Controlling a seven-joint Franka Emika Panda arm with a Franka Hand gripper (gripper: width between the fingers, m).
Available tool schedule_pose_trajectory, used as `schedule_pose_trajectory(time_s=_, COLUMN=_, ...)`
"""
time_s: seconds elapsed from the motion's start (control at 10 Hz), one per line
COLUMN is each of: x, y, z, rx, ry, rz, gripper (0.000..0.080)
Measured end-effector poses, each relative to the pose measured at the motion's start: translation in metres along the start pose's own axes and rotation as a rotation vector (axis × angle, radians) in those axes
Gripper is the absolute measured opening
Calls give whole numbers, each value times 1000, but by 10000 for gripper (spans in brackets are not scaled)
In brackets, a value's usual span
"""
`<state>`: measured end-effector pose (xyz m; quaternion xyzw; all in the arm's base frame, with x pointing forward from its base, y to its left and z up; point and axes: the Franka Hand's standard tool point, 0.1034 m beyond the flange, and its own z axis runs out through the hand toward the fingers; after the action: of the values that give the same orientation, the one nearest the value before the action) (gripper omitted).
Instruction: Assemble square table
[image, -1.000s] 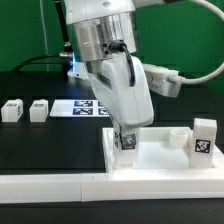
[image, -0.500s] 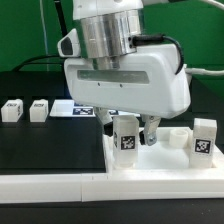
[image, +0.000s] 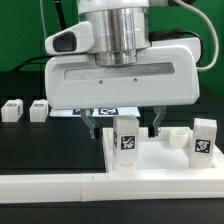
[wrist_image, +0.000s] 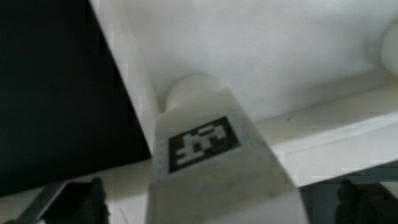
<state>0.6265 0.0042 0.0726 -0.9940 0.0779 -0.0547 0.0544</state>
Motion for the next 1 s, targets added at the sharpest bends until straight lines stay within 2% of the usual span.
schedule_pose_trajectory(time_s=0.1, x=0, y=0, z=1, rx=1, ry=-1, rz=11, gripper=649)
schedule_pose_trajectory(time_s=0.2, x=0, y=0, z=1, rx=1, ry=-1, rz=30, gripper=556)
schedule_pose_trajectory(time_s=0.3, x=0, y=0, z=1, rx=3, ry=-1, rz=70, gripper=556)
schedule_pose_trajectory(time_s=0.4, x=-1, y=-1, z=1, rx=4, ry=-2, rz=144, gripper=373)
schedule_pose_trajectory(time_s=0.5, x=-1, y=1, z=1, rx=4, ry=-2, rz=187, gripper=291)
schedule_pose_trajectory(time_s=0.8, x=1, y=3, z=2, rx=3, ry=-3, rz=472, gripper=291)
schedule_pose_trajectory(time_s=1.0, x=-1, y=3, z=3, rx=12, ry=-22, rz=859, gripper=291)
